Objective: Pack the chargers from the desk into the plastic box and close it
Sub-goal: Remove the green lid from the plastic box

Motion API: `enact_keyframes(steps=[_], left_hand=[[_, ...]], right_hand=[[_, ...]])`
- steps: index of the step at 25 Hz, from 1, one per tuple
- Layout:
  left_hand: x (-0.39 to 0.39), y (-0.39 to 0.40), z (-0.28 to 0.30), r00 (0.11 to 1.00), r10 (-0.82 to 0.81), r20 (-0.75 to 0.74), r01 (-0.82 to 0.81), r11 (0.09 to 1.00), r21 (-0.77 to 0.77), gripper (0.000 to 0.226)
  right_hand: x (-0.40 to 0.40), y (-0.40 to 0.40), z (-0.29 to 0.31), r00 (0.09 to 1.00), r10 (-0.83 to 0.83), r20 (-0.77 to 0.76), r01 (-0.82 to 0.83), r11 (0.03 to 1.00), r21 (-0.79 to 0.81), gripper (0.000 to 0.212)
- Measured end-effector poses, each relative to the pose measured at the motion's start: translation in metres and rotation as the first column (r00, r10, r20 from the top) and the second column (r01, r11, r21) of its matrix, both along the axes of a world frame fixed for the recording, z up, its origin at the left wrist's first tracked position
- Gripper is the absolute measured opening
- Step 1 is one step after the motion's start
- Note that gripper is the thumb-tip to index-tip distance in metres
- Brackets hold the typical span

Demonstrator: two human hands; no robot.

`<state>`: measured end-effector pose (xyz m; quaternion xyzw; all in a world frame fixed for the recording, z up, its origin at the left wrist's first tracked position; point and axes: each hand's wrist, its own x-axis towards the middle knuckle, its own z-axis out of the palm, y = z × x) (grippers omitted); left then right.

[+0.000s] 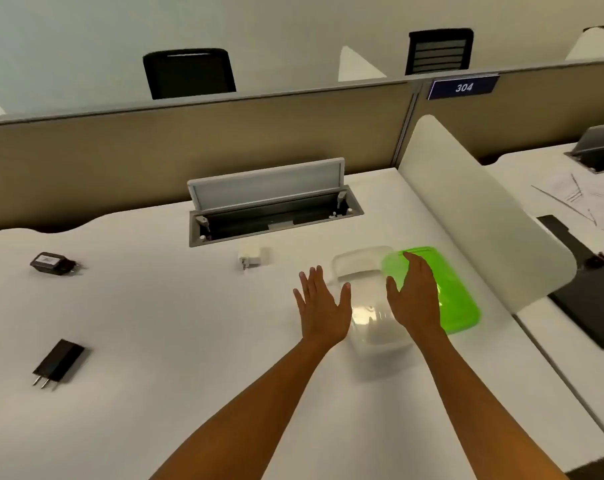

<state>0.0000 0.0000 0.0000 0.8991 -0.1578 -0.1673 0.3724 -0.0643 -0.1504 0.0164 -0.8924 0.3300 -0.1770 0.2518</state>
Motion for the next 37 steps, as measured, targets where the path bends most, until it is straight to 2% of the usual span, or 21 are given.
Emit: enact_keyframes(steps=[4, 7, 10, 16, 21, 29, 37], left_hand=[[-0.007, -0.011, 0.004, 0.956, 0.050, -0.287, -0.059, 0.998, -0.022, 0.073], [-0.012, -0.009, 0.011, 0.891, 0.071, -0.449, -0.165, 0.971, -0.175, 0.061], [-0.014, 0.003, 0.017, 0.848, 0.076, -0.525, -0.224, 0.948, -0.224, 0.063], [-0.005, 0.067, 0.022, 0.860, 0.084, -0.503, -0.247, 0.932, -0.267, 0.056], [0.009, 0.143, 0.024, 0.875, 0.193, -0.445, -0.329, 0.910, -0.252, 0.057], [0.028, 0.261, 0.019, 0.802, 0.407, -0.437, -0.550, 0.789, -0.275, 0.044], [0.055, 0.320, 0.008, 0.737, 0.521, -0.431, -0.659, 0.696, -0.285, 0.042]], right_hand=[[-0.005, -0.010, -0.004, 0.986, -0.049, -0.158, 0.076, 0.982, 0.175, 0.058], [-0.009, -0.010, -0.007, 0.981, -0.079, -0.179, 0.109, 0.980, 0.165, 0.049], [-0.011, -0.006, -0.004, 0.981, -0.107, -0.162, 0.135, 0.976, 0.171, 0.044], [-0.001, 0.042, 0.005, 0.997, 0.009, -0.071, 0.008, 0.971, 0.240, 0.041], [0.020, 0.107, 0.000, 0.990, 0.137, -0.036, -0.120, 0.946, 0.300, 0.037], [0.058, 0.214, -0.011, 0.945, 0.327, -0.013, -0.292, 0.859, 0.422, 0.035], [0.090, 0.278, -0.014, 0.910, 0.415, 0.004, -0.366, 0.798, 0.478, 0.039]])
